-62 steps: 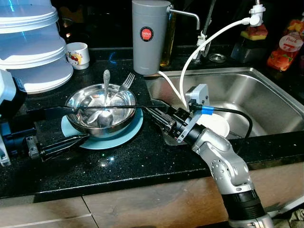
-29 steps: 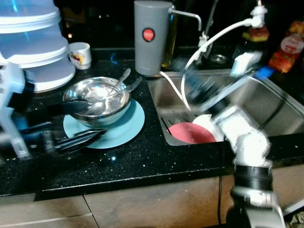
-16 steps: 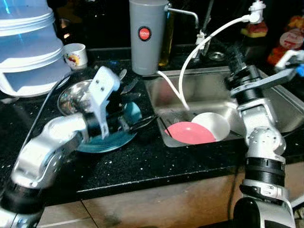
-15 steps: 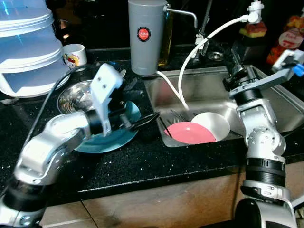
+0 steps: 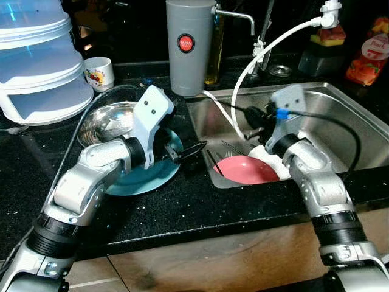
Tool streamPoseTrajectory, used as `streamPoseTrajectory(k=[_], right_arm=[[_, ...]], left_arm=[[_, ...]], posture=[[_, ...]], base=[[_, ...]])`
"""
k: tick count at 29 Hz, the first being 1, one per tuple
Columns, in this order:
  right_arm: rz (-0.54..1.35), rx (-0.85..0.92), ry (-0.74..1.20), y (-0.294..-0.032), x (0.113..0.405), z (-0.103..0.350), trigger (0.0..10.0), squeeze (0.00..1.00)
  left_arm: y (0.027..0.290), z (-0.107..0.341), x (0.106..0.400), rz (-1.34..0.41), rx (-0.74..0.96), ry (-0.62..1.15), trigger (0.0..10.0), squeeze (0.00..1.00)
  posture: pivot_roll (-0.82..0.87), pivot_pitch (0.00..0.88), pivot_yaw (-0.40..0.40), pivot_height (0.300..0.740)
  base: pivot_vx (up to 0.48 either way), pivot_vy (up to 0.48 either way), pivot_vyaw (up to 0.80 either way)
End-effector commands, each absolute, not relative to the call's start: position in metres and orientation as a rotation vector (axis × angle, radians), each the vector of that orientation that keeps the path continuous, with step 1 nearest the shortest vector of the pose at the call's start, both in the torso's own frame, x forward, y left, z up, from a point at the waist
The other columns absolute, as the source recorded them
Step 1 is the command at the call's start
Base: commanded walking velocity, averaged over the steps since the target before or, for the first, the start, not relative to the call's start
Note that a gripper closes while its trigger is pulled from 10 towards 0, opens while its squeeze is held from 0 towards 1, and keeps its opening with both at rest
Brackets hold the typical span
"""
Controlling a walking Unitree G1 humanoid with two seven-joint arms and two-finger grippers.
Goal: Kitchen organization
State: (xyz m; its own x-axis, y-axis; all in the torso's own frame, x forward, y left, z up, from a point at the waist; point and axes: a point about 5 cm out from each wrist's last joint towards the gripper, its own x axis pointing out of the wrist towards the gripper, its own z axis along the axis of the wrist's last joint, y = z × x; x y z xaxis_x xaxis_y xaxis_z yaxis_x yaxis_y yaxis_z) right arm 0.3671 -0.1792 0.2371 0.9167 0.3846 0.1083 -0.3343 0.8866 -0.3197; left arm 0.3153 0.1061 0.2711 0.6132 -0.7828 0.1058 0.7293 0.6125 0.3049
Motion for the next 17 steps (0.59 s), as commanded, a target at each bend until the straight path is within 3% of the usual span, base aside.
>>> streamPoseTrajectory(k=[1, 9, 17], right_arm=[[0.391, -0.355, -0.145, -0.178, 0.368, 0.229, 0.0, 0.00], [0.411, -0.437, -0.091, -0.173, 0.370, 0.220, 0.0, 0.00], [0.426, -0.514, -0.002, -0.176, 0.370, 0.206, 0.0, 0.00]], left_arm=[[0.100, 0.264, 0.314, -0.909, 0.243, -0.226, 10.0, 0.00], [0.080, 0.254, 0.311, -0.993, 0.254, -0.199, 10.0, 0.00], [0.079, 0.248, 0.313, -0.999, 0.280, -0.175, 10.0, 0.00]], posture=[[0.04, 0.104, 0.003, 0.740], [0.03, 0.101, -0.002, 0.740], [0.03, 0.093, -0.005, 0.740]], base=[[0.000, 0.000, 0.00], [0.000, 0.000, 0.00], [0.000, 0.000, 0.00]])
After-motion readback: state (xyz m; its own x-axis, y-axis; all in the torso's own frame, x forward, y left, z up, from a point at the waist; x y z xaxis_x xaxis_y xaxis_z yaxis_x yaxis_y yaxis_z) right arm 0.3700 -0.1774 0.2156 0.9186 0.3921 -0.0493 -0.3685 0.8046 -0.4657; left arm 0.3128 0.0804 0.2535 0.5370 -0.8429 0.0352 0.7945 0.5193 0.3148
